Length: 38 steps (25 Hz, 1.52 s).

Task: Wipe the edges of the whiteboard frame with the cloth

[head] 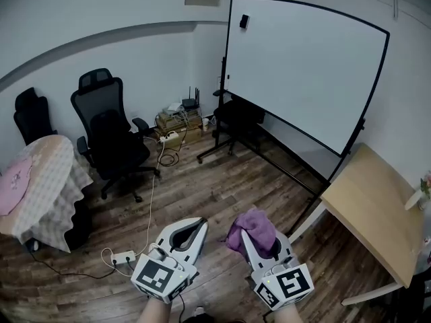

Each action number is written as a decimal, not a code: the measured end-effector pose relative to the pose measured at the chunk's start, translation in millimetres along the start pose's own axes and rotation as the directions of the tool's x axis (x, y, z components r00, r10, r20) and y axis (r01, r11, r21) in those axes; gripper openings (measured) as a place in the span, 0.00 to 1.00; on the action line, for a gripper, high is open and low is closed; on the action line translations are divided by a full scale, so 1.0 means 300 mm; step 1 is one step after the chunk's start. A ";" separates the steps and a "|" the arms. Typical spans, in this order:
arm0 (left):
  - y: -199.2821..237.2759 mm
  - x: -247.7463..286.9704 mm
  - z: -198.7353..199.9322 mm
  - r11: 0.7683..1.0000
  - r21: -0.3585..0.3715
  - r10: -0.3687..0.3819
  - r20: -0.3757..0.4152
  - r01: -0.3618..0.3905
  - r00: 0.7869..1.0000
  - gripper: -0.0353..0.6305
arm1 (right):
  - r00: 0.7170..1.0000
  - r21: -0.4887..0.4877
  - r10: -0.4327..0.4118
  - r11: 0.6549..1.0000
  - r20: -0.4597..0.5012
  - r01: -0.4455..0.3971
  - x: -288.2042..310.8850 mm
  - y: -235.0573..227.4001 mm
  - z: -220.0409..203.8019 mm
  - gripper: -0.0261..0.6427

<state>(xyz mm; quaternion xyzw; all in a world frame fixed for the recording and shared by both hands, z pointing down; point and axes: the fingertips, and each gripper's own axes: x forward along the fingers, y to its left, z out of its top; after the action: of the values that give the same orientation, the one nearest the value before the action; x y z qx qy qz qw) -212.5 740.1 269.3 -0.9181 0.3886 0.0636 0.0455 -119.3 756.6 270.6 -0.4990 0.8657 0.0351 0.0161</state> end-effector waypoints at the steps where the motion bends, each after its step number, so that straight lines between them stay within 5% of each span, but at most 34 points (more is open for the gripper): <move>1: 0.001 -0.002 0.002 1.000 0.004 -0.001 0.005 0.001 1.000 0.08 | 1.000 0.000 -0.001 1.000 0.000 0.001 -0.001 0.003 0.001 0.19; 22: 0.156 -0.039 0.021 1.000 0.000 -0.024 0.030 0.024 0.999 0.08 | 0.996 0.008 -0.089 0.996 0.024 0.088 0.080 0.042 0.003 0.21; 38: 0.364 0.290 -0.041 1.000 0.001 0.009 0.053 -0.009 0.999 0.08 | 0.999 0.016 -0.019 1.000 0.028 0.019 0.396 -0.215 -0.036 0.21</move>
<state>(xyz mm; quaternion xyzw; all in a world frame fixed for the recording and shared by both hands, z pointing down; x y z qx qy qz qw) -230.0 601.0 264.4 -0.9143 0.3914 0.0882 0.0559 -123.1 621.0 271.0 -0.5064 0.8609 0.0355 0.0326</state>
